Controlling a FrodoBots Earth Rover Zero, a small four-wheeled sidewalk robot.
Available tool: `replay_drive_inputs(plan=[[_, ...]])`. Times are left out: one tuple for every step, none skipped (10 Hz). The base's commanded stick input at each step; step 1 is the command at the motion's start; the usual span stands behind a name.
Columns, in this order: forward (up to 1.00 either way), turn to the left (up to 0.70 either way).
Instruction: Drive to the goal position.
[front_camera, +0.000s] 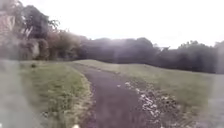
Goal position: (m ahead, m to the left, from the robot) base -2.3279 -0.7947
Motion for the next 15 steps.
replay_drive_inputs(plan=[[0.85,0.0],[0.85,0.0],[0.85,0.0],[0.85,0.0],[0.85,0.0],[0.85,0.0],[0.85,0.0],[0.85,0.0],[0.85,0.0],[0.85,0.0],[0.85,0.0],[0.85,0.0],[0.85,0.0],[0.85,0.0],[0.85,0.01]])
